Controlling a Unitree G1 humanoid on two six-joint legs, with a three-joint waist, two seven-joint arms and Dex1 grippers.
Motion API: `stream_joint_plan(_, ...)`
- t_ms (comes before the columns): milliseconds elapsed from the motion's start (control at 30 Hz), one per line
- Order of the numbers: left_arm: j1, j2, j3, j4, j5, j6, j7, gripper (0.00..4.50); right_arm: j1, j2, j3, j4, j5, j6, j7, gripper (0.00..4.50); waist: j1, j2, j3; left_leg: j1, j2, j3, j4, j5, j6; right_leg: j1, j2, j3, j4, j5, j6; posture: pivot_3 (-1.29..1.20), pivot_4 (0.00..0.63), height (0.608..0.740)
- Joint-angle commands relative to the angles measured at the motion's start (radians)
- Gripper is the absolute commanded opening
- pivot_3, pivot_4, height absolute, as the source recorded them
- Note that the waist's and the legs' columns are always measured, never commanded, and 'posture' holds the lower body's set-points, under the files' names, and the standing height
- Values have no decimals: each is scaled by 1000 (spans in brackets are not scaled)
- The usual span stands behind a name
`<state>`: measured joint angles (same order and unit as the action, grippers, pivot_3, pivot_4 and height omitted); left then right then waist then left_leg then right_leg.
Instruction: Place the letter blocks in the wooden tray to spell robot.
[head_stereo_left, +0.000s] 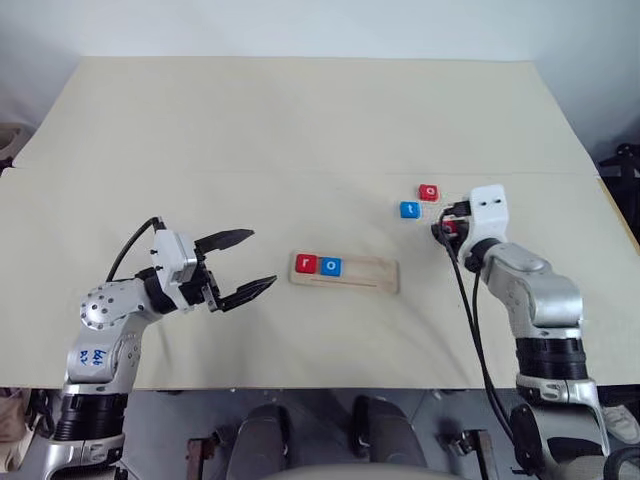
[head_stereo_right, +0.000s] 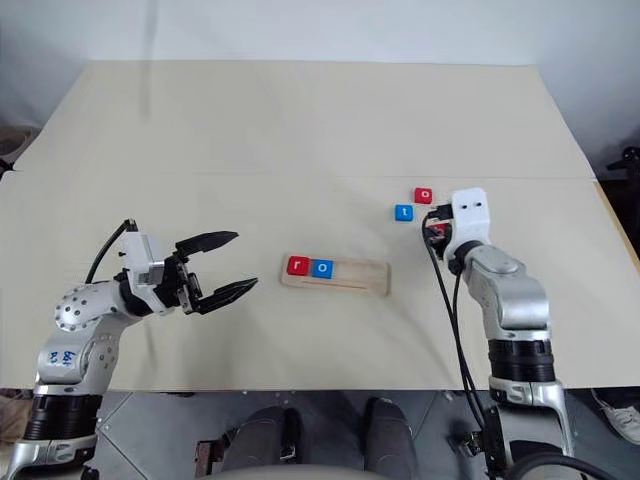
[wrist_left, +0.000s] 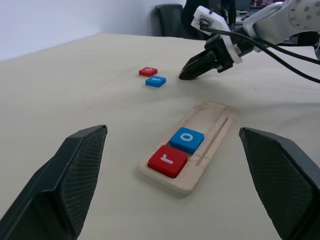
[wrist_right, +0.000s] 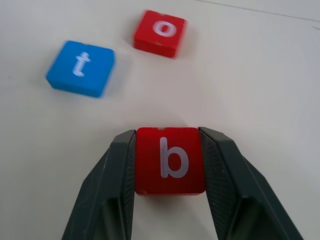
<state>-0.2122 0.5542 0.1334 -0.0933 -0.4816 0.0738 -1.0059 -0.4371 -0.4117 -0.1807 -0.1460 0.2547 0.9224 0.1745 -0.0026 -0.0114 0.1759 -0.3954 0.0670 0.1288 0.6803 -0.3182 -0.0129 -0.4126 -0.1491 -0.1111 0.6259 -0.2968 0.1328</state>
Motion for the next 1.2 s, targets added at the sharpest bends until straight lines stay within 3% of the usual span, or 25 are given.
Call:
stream_joint_plan(33, -36, -7, -16, 32, -3, -14, -27, 4500, 60, 26, -75, -206, 33, 111, -47, 1457, 0, 0, 0, 0, 0, 0, 0, 0, 0, 0, 0, 0, 0, 0, 0, 0, 150, 740)
stream_joint_plan(200, -80, -17, -43, 86, 1, -30, -67, 4500, 184, 125, -109, -429, 66, 251, -99, 1457, -3, 0, 0, -1, 0, 0, 0, 0, 0, -1, 0, 0, 0, 0, 0, 0, 150, 740)
stream_joint_plan(400, -105, -17, -58, 115, 7, -44, -106, 4500, 242, 251, -98, -530, 78, 335, -143, 1457, -3, 0, 0, -1, 0, -1, 0, 0, 0, -1, 0, 0, 0, 0, 0, 0, 150, 740)
stream_joint_plan(433, -106, -12, -61, 114, 6, -39, -118, 4500, 236, 250, -94, -530, 83, 343, -135, 2163, -3, 0, 0, -1, 0, -1, 0, 0, 0, -1, 0, 0, 0, 0, 0, 0, 150, 740)
stream_joint_plan(467, -105, -8, -63, 110, 5, -35, -126, 4500, 233, 248, -93, -532, 87, 348, -127, 2377, -3, 0, 0, -1, 0, -1, 0, 0, 0, -1, 0, 0, 0, 0, 0, 0, 150, 740)
stream_joint_plan(567, -91, 7, -64, 92, 2, -26, -147, 4500, 181, 158, -107, -483, 123, 327, -34, 3405, -3, 0, 0, -2, 0, -1, 0, 0, 0, -1, 0, 0, 0, 0, 0, 0, 150, 740)
stream_joint_plan(667, -70, 24, -62, 66, -9, -8, -158, 4500, 148, -46, -74, -408, 176, 264, 175, 4407, -2, 1, 0, -2, 0, -1, 0, -1, 1, -1, 0, -1, -1, 0, 0, 0, 150, 740)
stream_joint_plan(733, -55, 30, -57, 51, -5, -14, -157, 4500, 146, -224, -22, -323, 186, 122, 397, 4460, -2, 2, 1, -2, 0, -2, 0, -1, 2, -1, 0, -1, -2, 0, 0, 0, 150, 740)
stream_joint_plan(900, -24, 37, -51, 18, -10, -9, -148, 4500, 153, -473, 119, -75, 101, -364, 845, 4460, -2, 1, 1, -2, 0, -2, -1, -1, 2, 0, 0, -2, -4, 0, 0, 0, 150, 740)
stream_joint_plan(1033, -2, 41, -48, -13, -13, 2, -135, 4500, 106, -512, 195, 149, 37, -668, 1049, 4460, -3, 1, 1, -1, 0, -1, 0, -1, 2, 1, 0, -2, -4, 1, 1, 0, 150, 740)
stream_joint_plan(1200, 28, 44, -37, -50, -14, 9, -111, 4500, -23, -504, 275, 453, -68, -892, 1154, 4460, -2, 1, 1, -1, 0, -1, 1, -1, 1, 1, 0, -2, -4, 1, 1, 0, 150, 740)
